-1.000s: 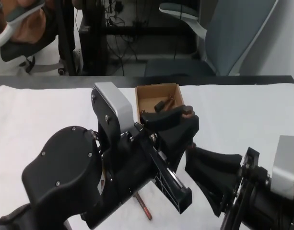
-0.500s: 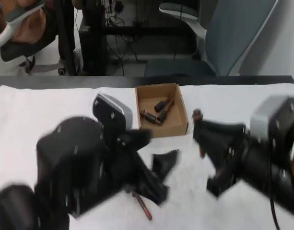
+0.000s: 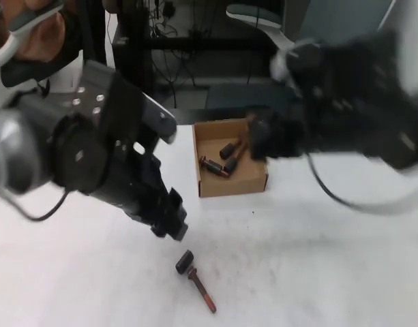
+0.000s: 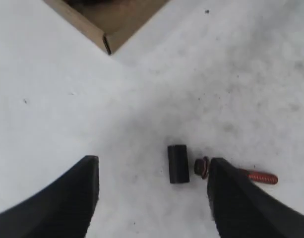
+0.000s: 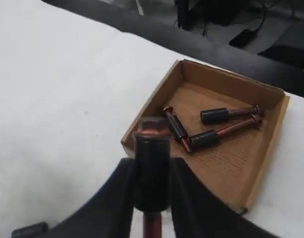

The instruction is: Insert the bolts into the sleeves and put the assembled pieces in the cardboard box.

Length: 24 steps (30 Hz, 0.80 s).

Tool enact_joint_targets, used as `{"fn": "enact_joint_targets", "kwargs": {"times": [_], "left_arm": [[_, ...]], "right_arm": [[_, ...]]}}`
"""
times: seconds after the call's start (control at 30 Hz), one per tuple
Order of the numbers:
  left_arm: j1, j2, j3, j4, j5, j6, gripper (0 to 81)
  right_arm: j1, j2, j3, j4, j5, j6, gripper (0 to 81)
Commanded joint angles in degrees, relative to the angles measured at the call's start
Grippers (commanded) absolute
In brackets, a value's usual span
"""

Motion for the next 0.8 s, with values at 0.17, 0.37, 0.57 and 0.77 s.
{"fn": "enact_joint_targets", "kwargs": {"times": [0.17,0.37,0.57,0.77], "left_arm": [[0.0,9.4,-5.1,7.9,0.3,4.2,59.4],[-1.3,13.2,-5.7,5.8,0.0,4.9,53.6],[-2.8,15.5,-5.7,5.1,0.4,4.9,52.4],[-4.1,16.8,-5.7,2.0,0.1,4.9,52.4]], "right_arm": [[-0.2,19.7,-23.6,12.9,4.9,-4.1,0.6],[-0.3,29.8,-32.4,17.9,8.0,-6.9,0.1],[-0.3,31.5,-33.1,21.2,7.8,-6.9,43.7],[-0.3,29.4,-33.4,29.5,7.6,-6.8,56.8]]}}
